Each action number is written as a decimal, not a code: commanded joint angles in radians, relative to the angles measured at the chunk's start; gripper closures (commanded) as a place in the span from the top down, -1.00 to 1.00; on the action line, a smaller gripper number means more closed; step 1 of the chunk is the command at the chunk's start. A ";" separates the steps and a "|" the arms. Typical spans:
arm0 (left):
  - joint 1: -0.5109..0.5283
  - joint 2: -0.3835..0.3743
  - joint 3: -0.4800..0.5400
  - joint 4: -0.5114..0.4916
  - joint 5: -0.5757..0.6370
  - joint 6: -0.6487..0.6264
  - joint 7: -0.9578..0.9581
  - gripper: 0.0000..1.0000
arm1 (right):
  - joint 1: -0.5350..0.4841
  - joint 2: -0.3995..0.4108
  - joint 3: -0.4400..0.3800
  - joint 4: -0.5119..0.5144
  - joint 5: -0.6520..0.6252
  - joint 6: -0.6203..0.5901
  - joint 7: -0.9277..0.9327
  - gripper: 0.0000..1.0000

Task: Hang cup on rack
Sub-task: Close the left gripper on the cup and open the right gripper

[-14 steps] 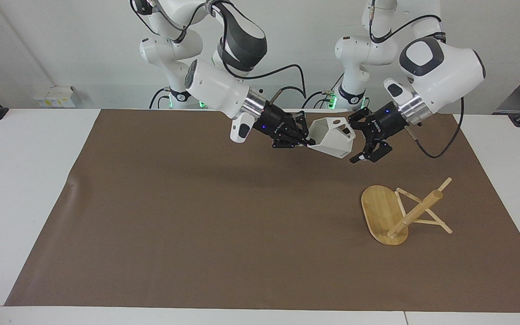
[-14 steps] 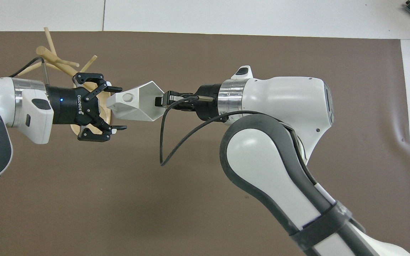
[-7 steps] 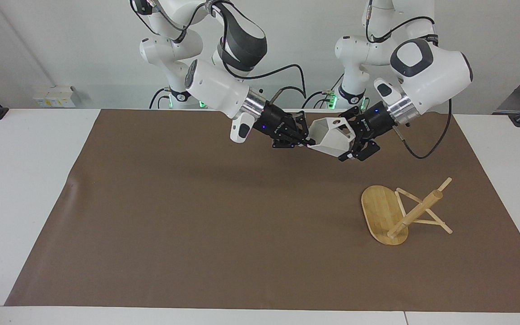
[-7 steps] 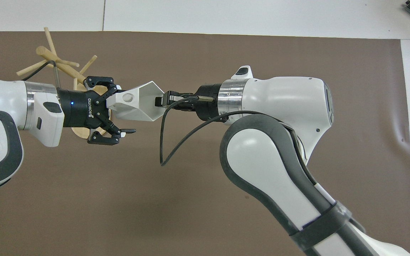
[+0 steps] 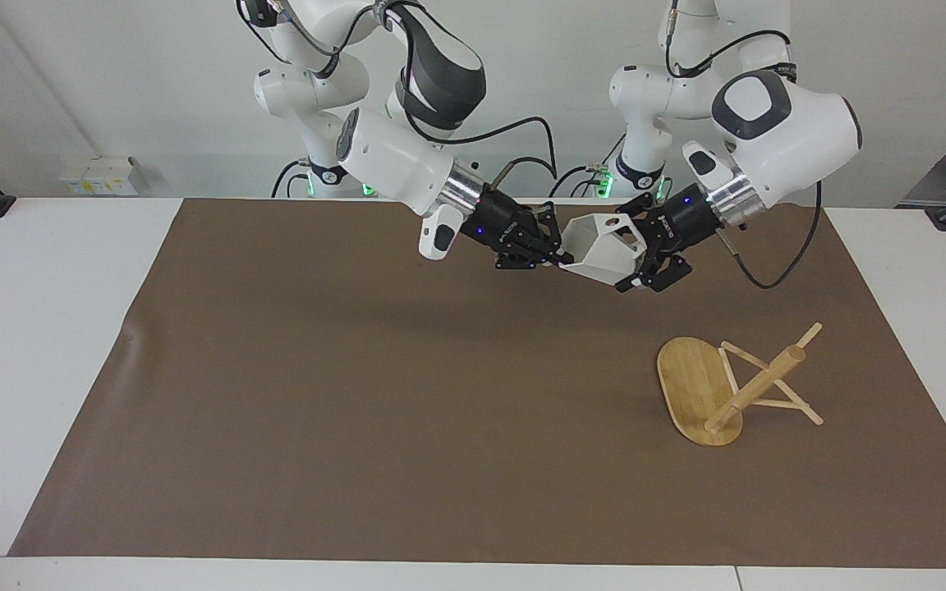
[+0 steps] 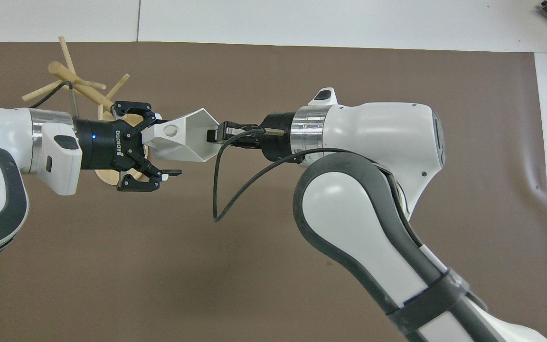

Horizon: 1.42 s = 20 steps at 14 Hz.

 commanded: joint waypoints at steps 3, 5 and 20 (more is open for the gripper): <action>0.005 -0.040 0.008 -0.030 -0.027 -0.010 0.023 0.27 | 0.001 0.005 0.002 0.011 -0.014 0.010 0.012 -1.00; 0.005 -0.049 0.011 -0.030 -0.029 -0.012 0.021 0.14 | 0.001 0.005 0.002 0.011 -0.014 0.010 0.014 -1.00; 0.040 -0.052 0.020 -0.033 -0.031 -0.027 -0.010 -1.00 | -0.008 0.000 0.002 0.005 -0.014 0.015 0.015 1.00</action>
